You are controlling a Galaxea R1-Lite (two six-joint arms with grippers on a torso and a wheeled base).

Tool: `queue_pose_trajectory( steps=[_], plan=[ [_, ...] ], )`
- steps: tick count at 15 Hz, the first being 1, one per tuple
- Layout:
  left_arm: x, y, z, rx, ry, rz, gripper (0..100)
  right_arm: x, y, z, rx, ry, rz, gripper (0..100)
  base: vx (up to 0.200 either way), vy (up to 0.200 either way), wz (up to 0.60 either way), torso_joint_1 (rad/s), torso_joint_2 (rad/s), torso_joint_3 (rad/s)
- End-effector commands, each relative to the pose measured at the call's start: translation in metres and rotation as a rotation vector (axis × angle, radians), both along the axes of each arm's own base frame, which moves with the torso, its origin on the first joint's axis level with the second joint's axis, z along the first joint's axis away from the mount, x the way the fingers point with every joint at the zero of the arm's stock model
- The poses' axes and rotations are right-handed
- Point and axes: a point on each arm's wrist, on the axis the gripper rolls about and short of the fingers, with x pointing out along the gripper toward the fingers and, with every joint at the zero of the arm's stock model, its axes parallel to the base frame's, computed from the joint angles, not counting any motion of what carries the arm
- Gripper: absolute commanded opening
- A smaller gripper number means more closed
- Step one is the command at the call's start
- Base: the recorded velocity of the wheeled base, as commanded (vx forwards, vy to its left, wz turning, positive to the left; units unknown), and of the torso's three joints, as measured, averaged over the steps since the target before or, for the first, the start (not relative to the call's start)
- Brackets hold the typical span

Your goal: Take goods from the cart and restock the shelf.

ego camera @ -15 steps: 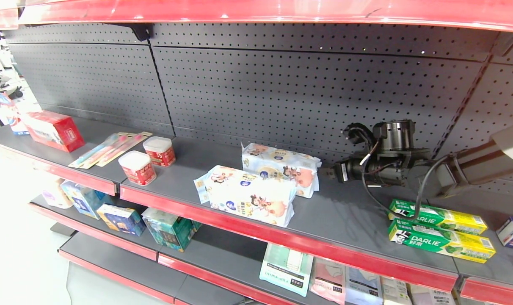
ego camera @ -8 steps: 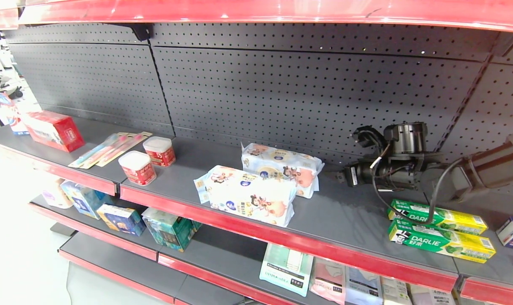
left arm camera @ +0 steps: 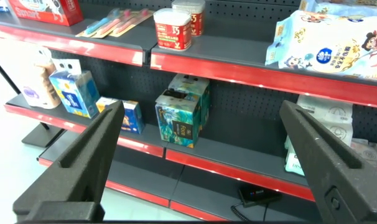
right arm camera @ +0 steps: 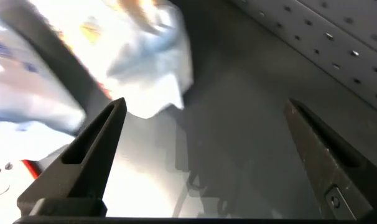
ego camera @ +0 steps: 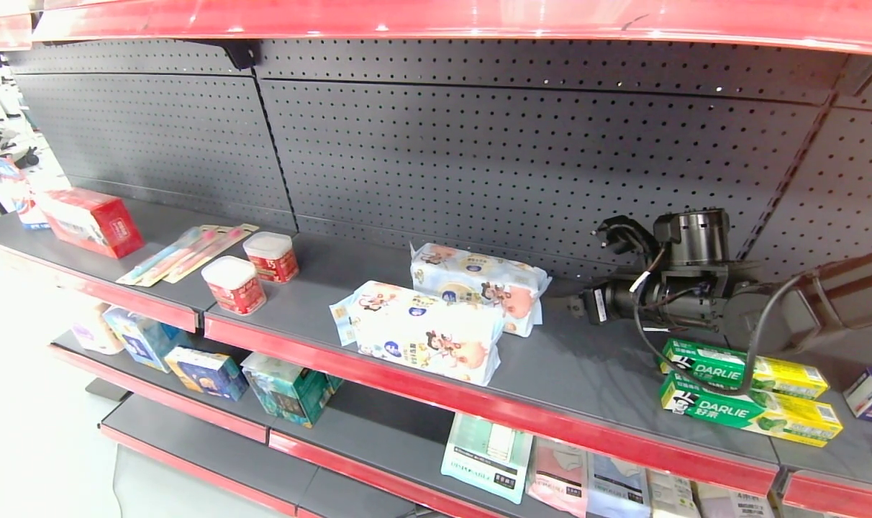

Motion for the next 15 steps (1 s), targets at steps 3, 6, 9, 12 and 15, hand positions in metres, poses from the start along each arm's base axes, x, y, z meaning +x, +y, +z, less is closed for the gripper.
queue_pose_trajectory(
  steps=[3,6,9,12,15],
  plan=[
    [0.0,0.0,0.0,0.0,0.001,0.0,100,0.002,0.008,-0.001,0.003,-0.002,0.019,100,0.0,0.0,0.0,0.0,0.0,0.0],
    [0.0,0.0,0.0,0.0,0.001,0.0,100,0.007,0.015,0.003,0.017,-0.021,0.028,100,0.0,0.0,0.0,0.0,0.0,0.0],
    [0.0,0.0,0.0,0.0,0.001,0.0,100,0.012,0.019,0.002,0.033,-0.02,0.027,100,0.0,0.0,0.0,0.0,0.0,0.0],
    [0.0,0.0,0.0,0.0,0.001,0.0,100,0.014,0.019,-0.002,0.031,-0.013,0.022,100,0.0,0.0,0.0,0.0,0.0,0.0],
    [0.0,0.0,0.0,0.0,0.001,0.0,100,0.019,0.017,-0.003,0.031,-0.016,0.015,100,0.0,0.0,0.0,0.0,0.0,0.0]
  ],
)
